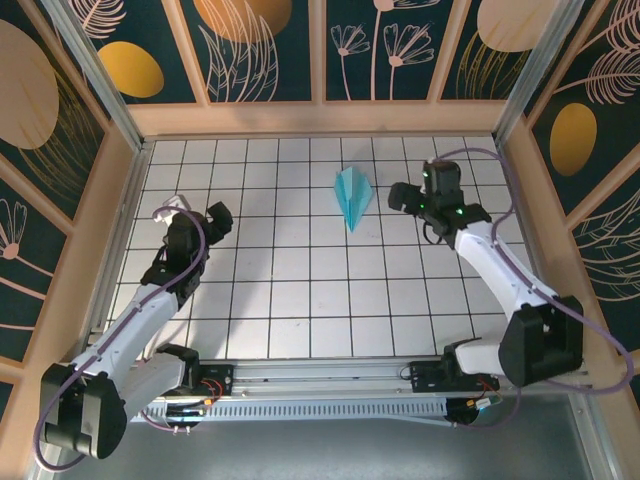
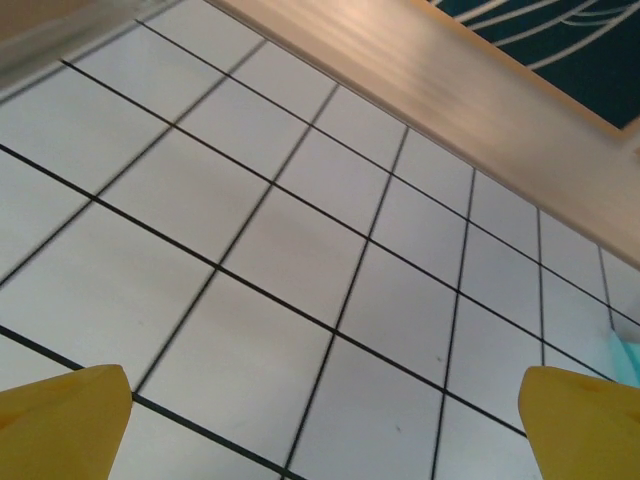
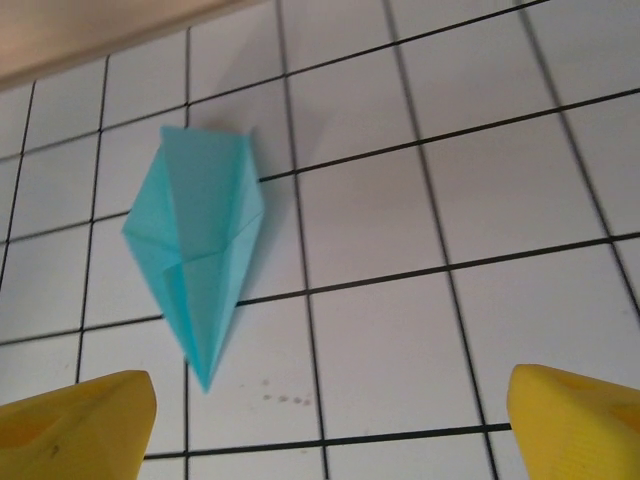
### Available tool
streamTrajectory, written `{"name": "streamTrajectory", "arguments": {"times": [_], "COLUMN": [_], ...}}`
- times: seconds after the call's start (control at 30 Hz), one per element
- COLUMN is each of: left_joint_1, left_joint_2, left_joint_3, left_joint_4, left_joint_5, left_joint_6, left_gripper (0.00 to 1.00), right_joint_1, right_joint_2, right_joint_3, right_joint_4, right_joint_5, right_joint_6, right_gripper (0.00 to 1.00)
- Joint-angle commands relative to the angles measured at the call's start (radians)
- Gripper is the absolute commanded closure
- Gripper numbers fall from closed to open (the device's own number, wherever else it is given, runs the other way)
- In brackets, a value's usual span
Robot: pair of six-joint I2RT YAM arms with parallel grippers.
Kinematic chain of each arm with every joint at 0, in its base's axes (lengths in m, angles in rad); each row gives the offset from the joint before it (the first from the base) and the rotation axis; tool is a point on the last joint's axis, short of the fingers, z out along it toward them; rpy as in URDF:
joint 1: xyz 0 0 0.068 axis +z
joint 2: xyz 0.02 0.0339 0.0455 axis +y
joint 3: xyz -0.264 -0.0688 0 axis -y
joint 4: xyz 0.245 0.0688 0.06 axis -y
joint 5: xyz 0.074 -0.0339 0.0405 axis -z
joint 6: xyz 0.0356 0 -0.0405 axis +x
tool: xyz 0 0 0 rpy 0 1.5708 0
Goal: Fold a paper plane with a square sheet of paper (fold left side to right side)
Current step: Reset both arms
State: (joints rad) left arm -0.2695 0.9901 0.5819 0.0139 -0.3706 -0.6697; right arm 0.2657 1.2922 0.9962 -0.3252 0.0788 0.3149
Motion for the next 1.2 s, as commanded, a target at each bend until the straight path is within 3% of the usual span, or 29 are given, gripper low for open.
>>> {"name": "streamTrajectory", "arguments": {"times": [0.0,0.07,0.27,0.5,0.8,1.17], "left_joint_1": [0.012,0.014,0.016,0.016,0.016,0.018], "left_joint_2": [-0.025,-0.035,-0.058,-0.068,-0.039,0.041], "left_joint_3": [-0.020,-0.033,-0.085,-0.154,-0.203,-0.241], "left_joint_4": [0.069,0.087,0.154,0.264,0.368,0.480], "left_joint_5": [-0.078,-0.097,-0.159,-0.204,-0.224,-0.257], "left_joint_6": [0.065,0.087,0.168,0.261,0.344,0.416], "left_gripper": [0.01,0.01,0.01,0.01,0.01,0.01], "right_joint_1": [-0.063,-0.100,-0.209,-0.234,-0.247,-0.245], "right_joint_2": [-0.091,-0.133,-0.191,-0.216,-0.106,0.044], "right_joint_3": [-0.096,-0.158,-0.300,-0.537,-0.701,-0.841], "right_joint_4": [0.162,0.226,0.377,0.708,1.049,1.539], "right_joint_5": [0.000,0.003,0.061,0.113,0.135,0.059], "right_joint_6": [0.024,0.033,0.035,-0.083,-0.169,-0.280], "right_gripper": [0.06,0.01,0.01,0.01,0.01,0.01]}}
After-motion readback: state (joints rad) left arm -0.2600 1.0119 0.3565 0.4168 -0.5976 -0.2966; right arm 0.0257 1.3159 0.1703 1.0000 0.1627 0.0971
